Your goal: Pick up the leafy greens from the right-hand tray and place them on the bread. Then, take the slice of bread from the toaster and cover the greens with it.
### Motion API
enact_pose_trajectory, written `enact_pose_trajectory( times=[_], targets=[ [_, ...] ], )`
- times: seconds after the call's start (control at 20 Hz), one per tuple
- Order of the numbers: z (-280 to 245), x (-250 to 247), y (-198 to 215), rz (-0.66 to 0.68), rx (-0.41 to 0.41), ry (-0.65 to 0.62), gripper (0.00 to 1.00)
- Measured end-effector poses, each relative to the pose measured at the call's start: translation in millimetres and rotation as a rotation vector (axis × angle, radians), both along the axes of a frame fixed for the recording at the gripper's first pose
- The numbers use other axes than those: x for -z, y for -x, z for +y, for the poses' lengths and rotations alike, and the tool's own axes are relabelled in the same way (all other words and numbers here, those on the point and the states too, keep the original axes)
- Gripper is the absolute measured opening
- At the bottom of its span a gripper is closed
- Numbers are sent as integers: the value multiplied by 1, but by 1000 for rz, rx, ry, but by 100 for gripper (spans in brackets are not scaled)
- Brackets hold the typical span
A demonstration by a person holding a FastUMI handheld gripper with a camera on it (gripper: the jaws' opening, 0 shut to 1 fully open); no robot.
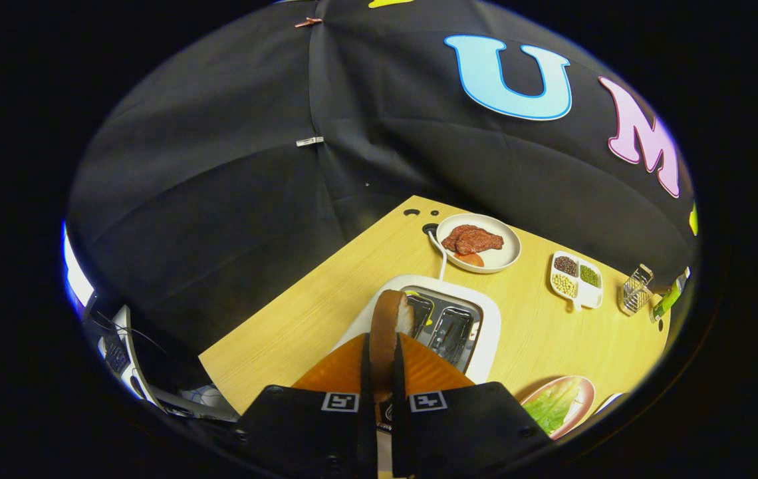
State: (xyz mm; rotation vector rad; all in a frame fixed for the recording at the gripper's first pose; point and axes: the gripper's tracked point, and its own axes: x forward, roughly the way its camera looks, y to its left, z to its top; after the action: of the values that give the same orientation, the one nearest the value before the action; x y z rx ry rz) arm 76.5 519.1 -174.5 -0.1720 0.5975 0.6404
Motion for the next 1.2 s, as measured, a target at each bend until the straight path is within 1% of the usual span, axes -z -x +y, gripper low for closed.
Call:
enact_pose_trajectory(
  times=[0.2, 0.4, 0.55, 0.75, 0.95, 1.0, 1.2],
  targets=[
    [-1, -19, 4, 1, -45, -44, 10],
    [-12, -43, 3, -12, -38, -85, 10],
    [-24, -73, 3, -71, -52, -96, 10],
    [-37, -101, 7, -60, -65, -188, 10],
    [-74, -113, -6, -81, -19, -193, 10],
    [-84, -114, -9, -82, -5, -193, 8],
    [-128, -119, -25, -94, 79, -204, 8]
  ],
)
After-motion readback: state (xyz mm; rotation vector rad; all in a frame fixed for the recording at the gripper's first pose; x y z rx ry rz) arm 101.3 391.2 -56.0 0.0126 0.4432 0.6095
